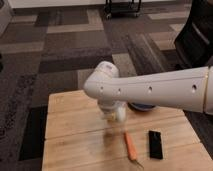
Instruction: Place the white sponge in the ceramic cup
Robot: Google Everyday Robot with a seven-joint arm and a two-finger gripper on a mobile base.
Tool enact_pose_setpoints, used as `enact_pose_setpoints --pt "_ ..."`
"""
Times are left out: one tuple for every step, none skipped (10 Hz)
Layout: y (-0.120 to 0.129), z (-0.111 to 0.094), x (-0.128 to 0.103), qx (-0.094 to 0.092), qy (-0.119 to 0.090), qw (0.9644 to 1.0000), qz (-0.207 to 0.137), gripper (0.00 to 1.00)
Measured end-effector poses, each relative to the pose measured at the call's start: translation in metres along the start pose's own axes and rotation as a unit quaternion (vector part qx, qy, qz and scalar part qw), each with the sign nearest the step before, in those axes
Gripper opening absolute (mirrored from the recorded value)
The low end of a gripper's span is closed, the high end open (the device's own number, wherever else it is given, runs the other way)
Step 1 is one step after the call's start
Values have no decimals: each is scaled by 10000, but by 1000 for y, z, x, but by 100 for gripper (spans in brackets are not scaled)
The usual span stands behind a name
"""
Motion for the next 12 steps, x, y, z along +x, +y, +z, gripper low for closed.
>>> enact_pose_setpoints --pt "-12 0 4 59 9 10000 63 0" --pt "-24 3 10 105 25 9998 147 0" --pt "-36 6 14 141 32 9997 209 0" --pt "-41 7 14 155 31 9996 228 0" --pt "-53 10 17 191 32 9994 291 0" --pt "-62 12 19 220 37 9992 333 0" --pt "-70 13 19 253 31 9991 337 0" --pt "-80 13 13 304 16 9991 283 0" --pt "-85 10 8 346 -11 9991 229 0" --pt "-89 8 2 378 -31 9991 162 0" --pt "-90 7 0 387 -33 9992 131 0" --pt "-90 6 -2 386 -36 9992 104 0"
